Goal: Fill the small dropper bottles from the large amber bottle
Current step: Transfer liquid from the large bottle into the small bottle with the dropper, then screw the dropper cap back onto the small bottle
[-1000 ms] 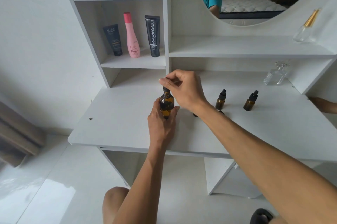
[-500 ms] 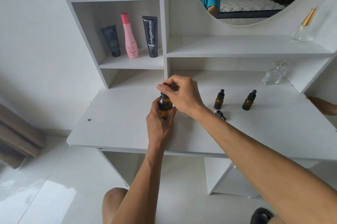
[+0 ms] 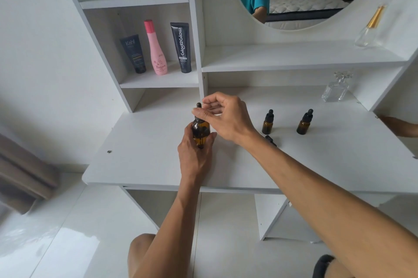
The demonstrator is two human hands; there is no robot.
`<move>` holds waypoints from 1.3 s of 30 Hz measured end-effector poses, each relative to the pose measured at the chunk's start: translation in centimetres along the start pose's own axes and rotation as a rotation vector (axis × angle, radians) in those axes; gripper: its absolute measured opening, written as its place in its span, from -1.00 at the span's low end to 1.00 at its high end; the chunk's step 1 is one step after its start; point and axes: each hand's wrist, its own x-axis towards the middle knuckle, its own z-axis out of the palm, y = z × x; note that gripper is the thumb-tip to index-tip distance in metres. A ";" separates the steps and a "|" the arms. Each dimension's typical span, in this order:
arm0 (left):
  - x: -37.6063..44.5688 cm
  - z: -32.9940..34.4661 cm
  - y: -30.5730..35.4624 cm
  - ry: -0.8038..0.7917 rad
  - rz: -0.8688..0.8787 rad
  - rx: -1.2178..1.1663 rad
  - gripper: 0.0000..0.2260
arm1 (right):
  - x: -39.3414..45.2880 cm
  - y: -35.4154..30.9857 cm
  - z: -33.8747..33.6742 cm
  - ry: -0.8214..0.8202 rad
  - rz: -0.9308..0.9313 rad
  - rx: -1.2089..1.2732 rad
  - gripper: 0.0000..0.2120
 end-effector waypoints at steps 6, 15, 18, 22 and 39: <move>-0.2 0.1 0.1 0.014 -0.013 0.031 -0.67 | -0.5 0.3 -2.2 0.050 -0.006 -0.011 -0.66; -0.9 0.3 0.5 0.151 -0.003 0.040 -0.34 | -3.2 5.9 -7.5 0.207 0.042 -0.254 -0.82; -2.0 0.5 1.5 0.324 0.080 0.085 -0.46 | -4.7 8.4 -8.1 0.201 0.067 -0.347 -0.81; -4.1 2.0 3.0 0.257 0.296 0.146 -0.60 | -6.0 10.1 -8.2 0.210 0.081 -0.391 -0.79; -1.3 6.3 2.9 -0.207 0.051 0.327 -0.62 | -6.6 10.3 -8.4 0.241 0.141 -0.249 -0.83</move>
